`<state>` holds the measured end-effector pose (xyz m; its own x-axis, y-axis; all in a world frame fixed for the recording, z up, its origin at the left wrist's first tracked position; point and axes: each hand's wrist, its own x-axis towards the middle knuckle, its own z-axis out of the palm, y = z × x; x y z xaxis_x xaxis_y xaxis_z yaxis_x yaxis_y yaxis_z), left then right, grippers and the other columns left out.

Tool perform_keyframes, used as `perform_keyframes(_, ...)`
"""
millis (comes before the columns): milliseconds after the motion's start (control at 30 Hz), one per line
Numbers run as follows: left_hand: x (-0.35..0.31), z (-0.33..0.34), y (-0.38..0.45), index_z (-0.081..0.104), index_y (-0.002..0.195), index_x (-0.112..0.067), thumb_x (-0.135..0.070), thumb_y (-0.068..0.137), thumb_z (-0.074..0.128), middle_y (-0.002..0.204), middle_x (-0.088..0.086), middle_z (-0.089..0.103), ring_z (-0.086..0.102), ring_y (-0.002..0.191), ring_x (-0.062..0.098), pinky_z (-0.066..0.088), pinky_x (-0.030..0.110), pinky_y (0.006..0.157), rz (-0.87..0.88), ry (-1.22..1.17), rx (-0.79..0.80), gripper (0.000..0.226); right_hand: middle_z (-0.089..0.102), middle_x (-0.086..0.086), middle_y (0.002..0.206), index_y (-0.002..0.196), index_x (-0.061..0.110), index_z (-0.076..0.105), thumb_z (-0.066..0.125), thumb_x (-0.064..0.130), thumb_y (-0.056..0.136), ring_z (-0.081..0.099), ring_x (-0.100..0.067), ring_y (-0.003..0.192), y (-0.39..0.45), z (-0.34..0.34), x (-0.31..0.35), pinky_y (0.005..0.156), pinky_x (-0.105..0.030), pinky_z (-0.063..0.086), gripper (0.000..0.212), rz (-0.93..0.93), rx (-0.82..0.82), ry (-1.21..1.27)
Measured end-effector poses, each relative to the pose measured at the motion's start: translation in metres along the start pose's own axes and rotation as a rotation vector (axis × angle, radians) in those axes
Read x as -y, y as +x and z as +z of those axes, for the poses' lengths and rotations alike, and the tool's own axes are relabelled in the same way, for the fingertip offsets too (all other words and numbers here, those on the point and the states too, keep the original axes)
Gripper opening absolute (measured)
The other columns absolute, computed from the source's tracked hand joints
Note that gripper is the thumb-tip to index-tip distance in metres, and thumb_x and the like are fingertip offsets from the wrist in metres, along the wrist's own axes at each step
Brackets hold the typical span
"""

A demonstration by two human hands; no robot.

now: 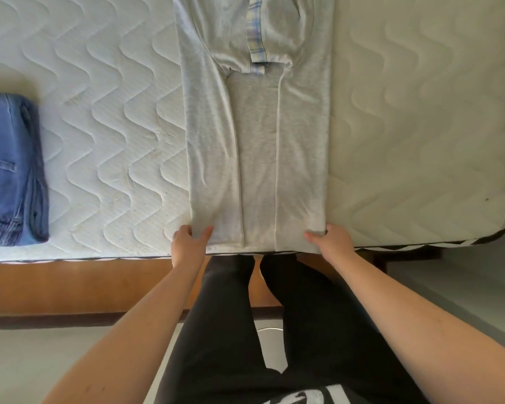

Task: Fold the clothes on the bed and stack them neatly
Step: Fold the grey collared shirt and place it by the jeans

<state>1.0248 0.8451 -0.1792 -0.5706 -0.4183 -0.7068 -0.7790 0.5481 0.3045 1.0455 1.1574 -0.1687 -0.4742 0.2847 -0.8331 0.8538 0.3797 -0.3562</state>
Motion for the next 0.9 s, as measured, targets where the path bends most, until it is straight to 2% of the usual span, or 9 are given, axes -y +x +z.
perform_keyframes(167,0.012,-0.004,-0.017,0.056,0.092,-0.016,-0.044,0.092,0.062,0.082,0.001,0.064,0.067,0.071,0.023,0.045,0.033,0.058,0.022,-0.047,0.052,0.029,0.067,0.003,0.103,0.100,0.028,0.058,0.070,0.029,0.090,0.069,-0.016,0.087,-0.022,-0.002,-0.016,0.073,-0.031,0.060,0.015,0.005,0.090,0.278)
perform_keyframes(267,0.017,-0.009,-0.024,0.056,0.089,-0.019,-0.042,0.093,0.063,0.077,-0.003,0.067,0.068,0.062,0.015,0.046,0.031,0.055,0.045,-0.092,0.033,0.024,0.068,0.002,0.104,0.111,0.023,0.056,0.064,0.023,0.095,0.074,-0.016,0.079,-0.029,-0.006,-0.023,0.063,-0.023,0.059,0.019,-0.040,0.076,0.368)
perform_keyframes(433,0.034,-0.016,-0.025,0.059,0.092,-0.018,-0.037,0.092,0.064,0.085,0.001,0.070,0.068,0.077,0.019,0.053,0.036,0.064,0.074,-0.080,0.114,0.020,0.066,0.000,0.106,0.116,0.017,0.057,0.060,0.021,0.097,0.072,-0.016,0.083,-0.033,-0.011,-0.034,0.059,-0.016,0.056,0.020,-0.041,-0.016,0.345)
perform_keyframes(500,0.043,-0.014,-0.023,0.061,0.096,-0.019,-0.033,0.092,0.065,0.091,0.001,0.070,0.070,0.084,0.021,0.057,0.038,0.074,0.047,-0.137,0.172,0.015,0.065,-0.003,0.109,0.123,0.011,0.058,0.060,0.022,0.097,0.068,-0.017,0.090,-0.030,-0.009,-0.040,0.061,-0.016,0.056,0.028,-0.028,-0.026,0.301)
perform_keyframes(567,0.049,-0.012,-0.023,0.060,0.097,-0.025,-0.027,0.093,0.066,0.098,-0.001,0.070,0.070,0.091,0.019,0.057,0.031,0.076,0.008,-0.234,0.231,0.008,0.063,-0.004,0.114,0.129,0.008,0.056,0.060,0.019,0.097,0.065,-0.016,0.093,-0.026,-0.004,-0.045,0.066,-0.019,0.057,0.034,-0.001,-0.025,0.290)
perform_keyframes(667,0.049,-0.009,-0.025,0.057,0.106,-0.026,-0.021,0.093,0.067,0.107,-0.001,0.069,0.069,0.094,0.013,0.055,0.018,0.067,-0.033,-0.337,0.267,0.017,0.062,-0.007,0.121,0.131,0.008,0.055,0.059,0.013,0.097,0.063,-0.015,0.093,-0.022,0.003,-0.048,0.081,-0.027,0.055,0.035,0.032,-0.019,0.213)
perform_keyframes(733,0.045,-0.008,-0.028,0.051,0.116,-0.028,-0.019,0.091,0.069,0.108,-0.002,0.069,0.070,0.093,0.012,0.053,0.015,0.060,-0.055,-0.379,0.267,0.033,0.061,-0.006,0.119,0.130,0.010,0.051,0.060,0.010,0.096,0.064,-0.013,0.088,-0.025,0.003,-0.047,0.082,-0.029,0.054,0.036,0.046,-0.054,0.202)
perform_keyframes(833,0.041,-0.012,-0.038,0.040,0.118,-0.045,-0.020,0.089,0.070,0.094,-0.008,0.069,0.071,0.080,0.013,0.053,0.017,0.056,0.022,-0.379,0.166,0.048,0.060,0.005,0.102,0.114,0.025,0.040,0.059,0.009,0.095,0.069,-0.006,0.072,-0.036,-0.004,-0.044,0.059,-0.013,0.052,0.031,-0.011,-0.141,0.192)
perform_keyframes(900,0.042,-0.015,-0.043,0.046,0.108,-0.055,-0.023,0.093,0.062,0.081,-0.009,0.069,0.068,0.069,0.013,0.053,0.020,0.056,0.138,-0.262,0.131,0.039,0.057,0.016,0.094,0.105,0.034,0.044,0.056,0.015,0.097,0.064,0.012,0.072,-0.044,-0.011,-0.044,0.053,-0.004,0.045,0.024,-0.105,-0.139,0.099)
